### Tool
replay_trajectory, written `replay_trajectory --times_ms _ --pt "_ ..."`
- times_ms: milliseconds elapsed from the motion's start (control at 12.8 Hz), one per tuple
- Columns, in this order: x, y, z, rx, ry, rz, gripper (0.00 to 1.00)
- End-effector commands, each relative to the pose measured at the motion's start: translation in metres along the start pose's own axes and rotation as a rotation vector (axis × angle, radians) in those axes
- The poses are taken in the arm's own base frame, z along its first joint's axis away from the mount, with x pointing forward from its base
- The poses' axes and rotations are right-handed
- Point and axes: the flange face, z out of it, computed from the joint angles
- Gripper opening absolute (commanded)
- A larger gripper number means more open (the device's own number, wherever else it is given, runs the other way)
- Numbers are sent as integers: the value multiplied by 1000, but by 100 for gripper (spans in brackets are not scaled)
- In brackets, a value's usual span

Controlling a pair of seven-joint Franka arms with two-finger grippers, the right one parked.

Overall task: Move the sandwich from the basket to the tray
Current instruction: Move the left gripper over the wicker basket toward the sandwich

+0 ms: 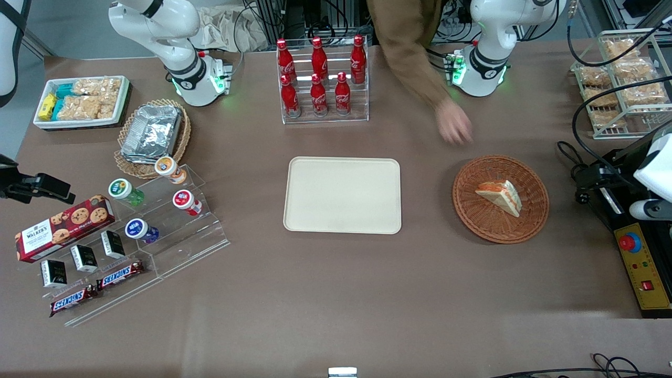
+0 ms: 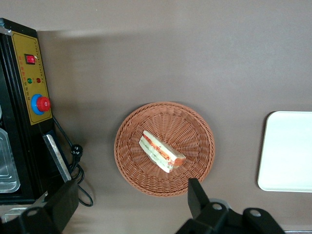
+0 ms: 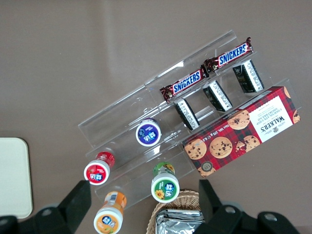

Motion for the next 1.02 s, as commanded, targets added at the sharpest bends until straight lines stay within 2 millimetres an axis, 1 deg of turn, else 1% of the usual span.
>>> replay_trajectory --times_ms 0,156,234,312,391,469,547,625,703,781,938 --pt "-6 0 -14 -7 18 5 100" --pt "-11 -1 -17 1 8 12 100" --pt "-22 -1 -10 4 -40 5 100" --pt "-39 -1 3 15 -85 -6 100" --pt "-55 -1 15 18 -73 -51 100" --pt "-74 0 36 17 -54 -144 100" --pt "-91 2 62 11 -15 -246 100" --pt "-103 7 93 11 -20 -368 100" --pt "-106 12 118 7 -46 -491 100" --pt "-106 19 142 2 -58 -578 100" --pt "-115 27 191 -31 -59 -682 100"
